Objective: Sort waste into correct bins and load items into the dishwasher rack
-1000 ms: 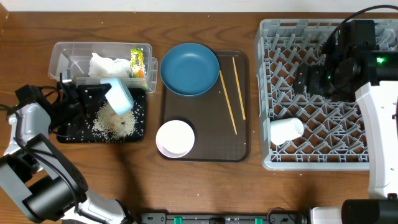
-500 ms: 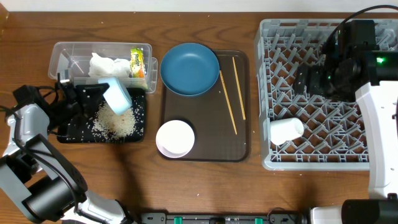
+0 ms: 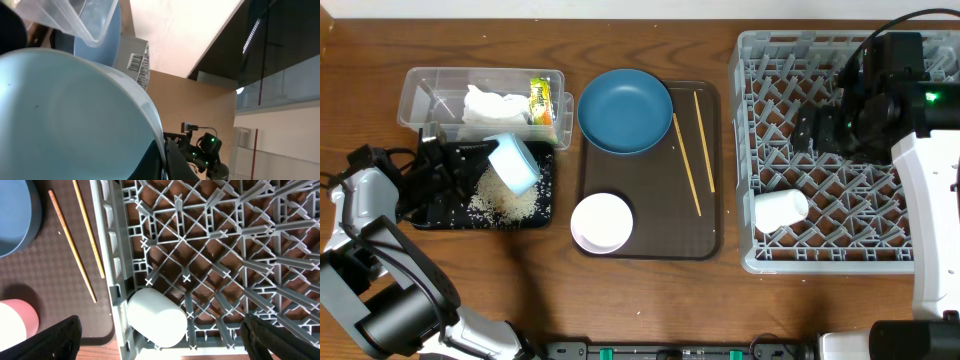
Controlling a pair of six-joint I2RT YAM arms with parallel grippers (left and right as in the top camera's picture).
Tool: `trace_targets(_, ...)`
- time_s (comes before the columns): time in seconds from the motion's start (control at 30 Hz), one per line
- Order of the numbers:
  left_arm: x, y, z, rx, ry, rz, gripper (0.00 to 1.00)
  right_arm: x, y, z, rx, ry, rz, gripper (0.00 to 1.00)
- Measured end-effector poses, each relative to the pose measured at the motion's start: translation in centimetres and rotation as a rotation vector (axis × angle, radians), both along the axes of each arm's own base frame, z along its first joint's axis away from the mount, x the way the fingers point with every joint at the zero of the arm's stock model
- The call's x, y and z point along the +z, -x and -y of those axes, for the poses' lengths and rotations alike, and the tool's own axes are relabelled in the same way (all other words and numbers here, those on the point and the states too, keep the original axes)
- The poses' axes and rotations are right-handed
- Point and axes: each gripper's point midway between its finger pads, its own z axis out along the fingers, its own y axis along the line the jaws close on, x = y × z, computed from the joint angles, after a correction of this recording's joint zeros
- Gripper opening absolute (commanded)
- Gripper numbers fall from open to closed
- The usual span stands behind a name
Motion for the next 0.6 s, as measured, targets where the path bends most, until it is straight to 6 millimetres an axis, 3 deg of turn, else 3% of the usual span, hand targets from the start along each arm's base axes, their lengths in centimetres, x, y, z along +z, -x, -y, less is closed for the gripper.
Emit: trace_targets(0.6, -0.98, -0.97, -0.38, -0.009, -0.109, 0.049, 0.06, 0.0, -0.01, 0.0, 0.003, 0.001, 0.001, 0.99)
